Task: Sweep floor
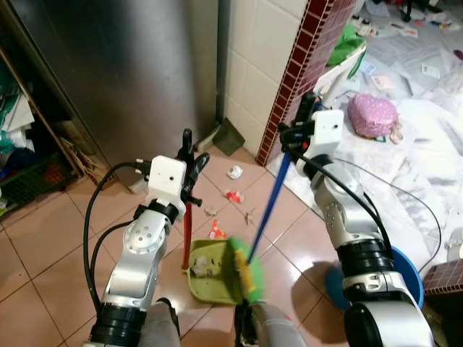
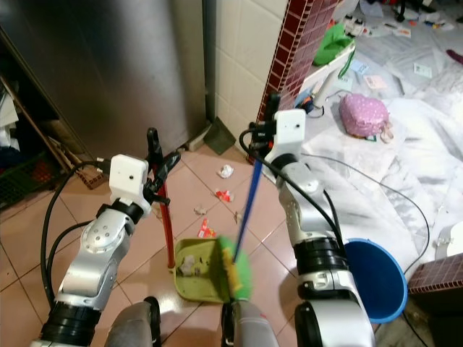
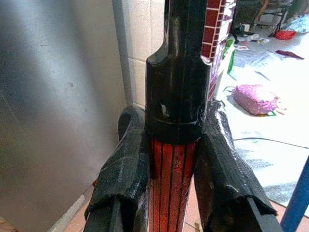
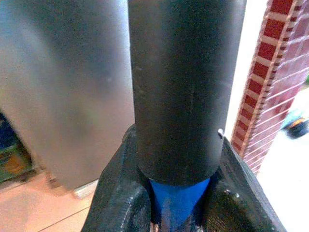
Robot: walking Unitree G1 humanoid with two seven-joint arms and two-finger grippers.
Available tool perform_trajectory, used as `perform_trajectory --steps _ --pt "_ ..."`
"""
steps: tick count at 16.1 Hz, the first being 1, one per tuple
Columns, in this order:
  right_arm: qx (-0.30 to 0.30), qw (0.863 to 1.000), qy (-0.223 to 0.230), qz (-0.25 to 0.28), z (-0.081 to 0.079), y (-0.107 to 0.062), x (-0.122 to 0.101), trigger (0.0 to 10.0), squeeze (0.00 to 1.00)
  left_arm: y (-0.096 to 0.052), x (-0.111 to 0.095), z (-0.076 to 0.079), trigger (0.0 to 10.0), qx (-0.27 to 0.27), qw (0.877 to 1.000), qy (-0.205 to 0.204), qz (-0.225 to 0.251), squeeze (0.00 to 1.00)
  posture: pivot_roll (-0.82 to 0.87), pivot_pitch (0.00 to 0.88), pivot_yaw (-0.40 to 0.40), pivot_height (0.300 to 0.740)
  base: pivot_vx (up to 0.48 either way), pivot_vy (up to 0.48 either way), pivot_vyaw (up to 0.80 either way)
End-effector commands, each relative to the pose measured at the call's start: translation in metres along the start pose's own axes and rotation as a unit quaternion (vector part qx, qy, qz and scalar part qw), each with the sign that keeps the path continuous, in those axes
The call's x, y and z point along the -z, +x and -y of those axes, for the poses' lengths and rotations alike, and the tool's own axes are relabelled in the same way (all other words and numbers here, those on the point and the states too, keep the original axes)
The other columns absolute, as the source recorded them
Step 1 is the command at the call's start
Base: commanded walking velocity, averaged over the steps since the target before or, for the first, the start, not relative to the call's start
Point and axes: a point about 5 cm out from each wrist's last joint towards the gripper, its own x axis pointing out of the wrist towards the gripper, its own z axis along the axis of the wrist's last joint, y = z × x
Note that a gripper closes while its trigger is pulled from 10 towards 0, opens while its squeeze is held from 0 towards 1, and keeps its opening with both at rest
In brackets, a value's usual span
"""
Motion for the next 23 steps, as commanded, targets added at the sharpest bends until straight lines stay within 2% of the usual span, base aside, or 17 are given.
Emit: perform_trajectory --steps 1,2,3,6,7,8,9,11,13,16,19,21,23 --pt "-0.013 0.999 0.036 0.003 -0.002 0.001 -0.003 10.0 0.00 0.003 -0.006 0.001 10.0 -0.001 1.000 0.008 0.017 0.00 -0.02 0.190 -0.074 0.740 0.000 0.000 0.00" --pt "-0.015 0.999 0.050 0.000 -0.003 0.001 -0.004 10.0 0.00 0.003 -0.006 0.001 10.0 -0.002 1.000 0.009 0.017 0.00 -0.02 0.190 -0.074 0.740 0.000 0.000 0.00" --pt "-0.011 0.995 0.095 -0.003 -0.004 0.002 -0.008 10.0 0.00 0.003 -0.006 0.000 10.0 -0.005 1.000 0.010 0.017 0.00 -0.03 0.190 -0.072 0.740 0.000 0.000 0.00" --pt "-0.002 0.987 0.163 0.009 -0.005 0.005 -0.016 10.0 0.00 0.004 -0.006 0.000 10.0 -0.006 1.000 0.011 0.018 0.00 -0.03 0.189 -0.072 0.740 0.000 0.000 0.00" --pt "0.000 0.983 0.183 0.015 -0.005 0.006 -0.020 10.0 0.00 0.004 -0.006 0.000 10.0 -0.006 1.000 0.011 0.019 0.00 -0.03 0.189 -0.072 0.740 0.000 0.000 0.00" --pt "0.000 0.983 0.180 0.037 -0.002 0.006 -0.030 10.0 0.00 0.004 -0.006 0.000 10.0 -0.007 1.000 0.012 0.019 0.00 -0.03 0.189 -0.071 0.740 0.000 0.000 0.00" --pt "-0.013 0.991 0.110 0.079 -0.002 0.007 -0.051 10.0 0.00 0.004 -0.006 -0.001 10.0 -0.013 1.000 0.013 0.021 0.00 -0.03 0.189 -0.071 0.740 0.000 0.000 0.00" --pt "-0.025 0.992 0.063 0.105 -0.003 0.007 -0.065 10.0 0.00 0.004 -0.007 -0.002 10.0 -0.016 1.000 0.012 0.021 0.00 -0.03 0.187 -0.070 0.740 0.000 0.000 0.00" --pt "-0.040 0.988 0.013 0.148 -0.004 0.007 -0.093 10.0 0.00 0.004 -0.011 -0.004 10.0 -0.025 0.999 0.024 0.040 0.00 -0.03 0.187 -0.070 0.740 0.000 0.000 0.00" --pt "-0.025 0.985 -0.005 0.173 0.003 0.008 -0.109 10.0 0.00 0.015 -0.016 -0.009 10.0 -0.031 0.997 0.041 0.066 0.00 -0.03 0.180 -0.073 0.740 0.000 0.000 0.00" --pt "-0.010 0.983 -0.016 0.183 0.010 0.007 -0.113 10.0 0.00 0.018 -0.021 -0.002 10.0 -0.008 0.997 0.031 0.075 0.00 -0.03 0.179 -0.072 0.740 0.000 0.000 0.00" --pt "0.009 0.980 -0.041 0.192 0.017 0.005 -0.116 10.0 0.00 0.015 -0.017 0.006 10.0 0.009 0.997 0.028 0.068 0.00 -0.03 0.177 -0.068 0.740 0.000 0.000 0.00" --pt "0.024 0.974 -0.092 0.205 0.022 0.003 -0.120 10.0 0.00 0.010 -0.015 0.010 10.0 0.029 0.998 0.030 0.055 0.00 -0.03 0.175 -0.067 0.740 0.000 0.000 0.00"
